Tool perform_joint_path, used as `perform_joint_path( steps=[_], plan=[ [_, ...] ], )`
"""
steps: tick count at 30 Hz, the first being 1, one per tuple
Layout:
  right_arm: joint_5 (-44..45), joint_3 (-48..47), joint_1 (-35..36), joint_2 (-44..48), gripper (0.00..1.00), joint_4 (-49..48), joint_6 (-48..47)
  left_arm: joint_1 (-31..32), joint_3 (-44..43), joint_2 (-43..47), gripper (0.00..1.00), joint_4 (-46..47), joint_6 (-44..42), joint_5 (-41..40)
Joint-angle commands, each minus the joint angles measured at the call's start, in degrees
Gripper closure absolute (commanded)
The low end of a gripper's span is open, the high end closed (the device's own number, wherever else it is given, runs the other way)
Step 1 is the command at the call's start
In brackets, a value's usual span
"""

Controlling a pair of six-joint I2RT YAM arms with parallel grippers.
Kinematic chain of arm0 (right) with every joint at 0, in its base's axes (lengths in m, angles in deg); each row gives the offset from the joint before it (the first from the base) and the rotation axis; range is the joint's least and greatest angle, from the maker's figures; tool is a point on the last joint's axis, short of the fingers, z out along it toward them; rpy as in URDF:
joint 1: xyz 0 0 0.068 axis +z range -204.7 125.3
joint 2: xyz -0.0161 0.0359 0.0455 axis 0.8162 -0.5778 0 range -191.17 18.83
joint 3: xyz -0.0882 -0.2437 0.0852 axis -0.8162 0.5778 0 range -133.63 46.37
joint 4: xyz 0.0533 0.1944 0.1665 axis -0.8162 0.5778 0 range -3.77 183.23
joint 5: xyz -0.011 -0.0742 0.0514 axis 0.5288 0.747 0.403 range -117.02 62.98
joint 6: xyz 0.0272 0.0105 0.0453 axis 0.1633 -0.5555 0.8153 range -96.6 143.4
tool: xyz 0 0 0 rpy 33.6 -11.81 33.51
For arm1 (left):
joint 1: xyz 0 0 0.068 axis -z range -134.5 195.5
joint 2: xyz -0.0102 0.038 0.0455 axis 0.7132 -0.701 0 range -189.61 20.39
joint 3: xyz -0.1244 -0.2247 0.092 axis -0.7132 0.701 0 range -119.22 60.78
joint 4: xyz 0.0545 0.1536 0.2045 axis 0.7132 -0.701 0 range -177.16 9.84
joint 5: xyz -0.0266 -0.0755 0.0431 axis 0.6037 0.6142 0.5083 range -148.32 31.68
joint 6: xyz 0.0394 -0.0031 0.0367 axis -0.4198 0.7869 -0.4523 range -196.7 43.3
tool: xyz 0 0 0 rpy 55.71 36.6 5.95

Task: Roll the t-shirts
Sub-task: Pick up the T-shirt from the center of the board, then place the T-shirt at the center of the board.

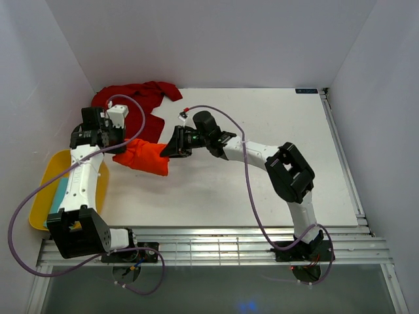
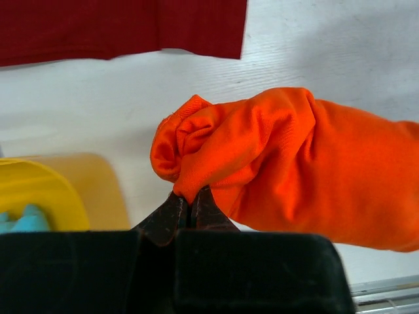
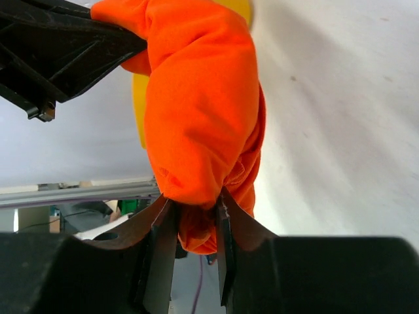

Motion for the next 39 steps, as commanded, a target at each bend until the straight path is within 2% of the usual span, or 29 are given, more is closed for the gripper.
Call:
perform_joint_path(
  steps=[1, 4, 8, 18, 21, 24, 31, 35, 39],
  plan=[
    [-0.34, -6.84, 2.95, -2.19, 0.92, -3.73, 5.18, -1.30, -3.32, 3.91, 1.00, -2.81, -4.55, -3.65],
    [-0.52, -10.19, 4.45, -4.65, 0.92, -3.11, 6.06, -2.88, -3.32, 4.53, 1.00, -2.46, -7.19, -4.44],
    [-0.43, -9.86, 5.42, -5.36, 0.92, -3.55, 7.38, -4.55, -3.41, 4.00, 1.00, -2.81, -8.17, -3.83],
    [1.06, 6.04, 2.88, 3.34, 0.92, -1.45, 0.98, -4.56, 8.71, 7.34, 1.00, -3.69, -3.25, 6.18],
    [0.97, 7.20, 1.91, 3.61, 0.92, 3.29, -4.03, -4.38, 13.02, 8.13, 1.00, -4.13, -4.99, 8.21],
    [1.41, 7.29, 1.20, 2.99, 0.92, 6.02, -6.94, -4.03, 15.74, 8.05, 1.00, -3.87, -6.58, 6.54],
    [3.70, 2.03, 0.85, -2.53, 0.92, 10.50, -8.26, -3.50, 22.95, 6.55, 1.00, -2.38, -10.36, 6.72],
    [5.01, -5.96, 1.03, -6.93, 0.92, 16.56, -10.80, -3.50, 26.29, 7.16, 1.00, -1.32, -11.94, 6.01],
    [6.86, -9.32, 1.03, -8.96, 0.92, 19.30, -12.65, -3.50, 27.97, 9.01, 0.92, -0.44, -12.56, 2.25]
  ],
)
